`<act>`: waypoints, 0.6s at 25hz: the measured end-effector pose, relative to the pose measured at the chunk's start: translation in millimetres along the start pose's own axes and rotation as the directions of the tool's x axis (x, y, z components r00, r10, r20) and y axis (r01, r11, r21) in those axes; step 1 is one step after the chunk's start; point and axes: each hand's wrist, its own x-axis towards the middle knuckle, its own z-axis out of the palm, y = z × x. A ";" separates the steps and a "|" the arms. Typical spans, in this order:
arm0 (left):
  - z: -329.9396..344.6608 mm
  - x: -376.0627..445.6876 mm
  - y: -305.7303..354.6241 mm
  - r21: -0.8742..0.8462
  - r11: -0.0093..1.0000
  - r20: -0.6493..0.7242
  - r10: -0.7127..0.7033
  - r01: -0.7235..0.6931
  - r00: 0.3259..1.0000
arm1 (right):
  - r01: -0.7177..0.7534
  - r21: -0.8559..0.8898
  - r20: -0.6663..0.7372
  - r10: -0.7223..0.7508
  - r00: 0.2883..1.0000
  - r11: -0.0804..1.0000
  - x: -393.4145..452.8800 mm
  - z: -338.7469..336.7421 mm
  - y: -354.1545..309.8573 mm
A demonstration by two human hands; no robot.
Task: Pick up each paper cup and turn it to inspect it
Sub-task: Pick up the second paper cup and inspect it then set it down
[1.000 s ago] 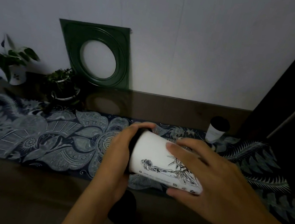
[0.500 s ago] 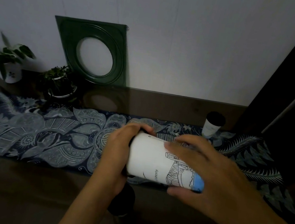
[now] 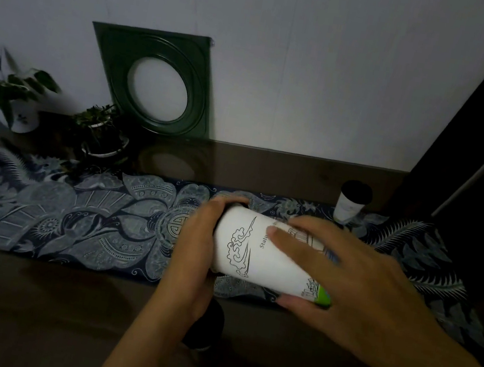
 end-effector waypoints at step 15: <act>-1.6 0.9 -0.2 0.015 0.998 -0.006 0.069 -0.069 0.998 | -0.013 0.001 -0.010 0.013 1.000 1.000 -5.5 8.5 -0.8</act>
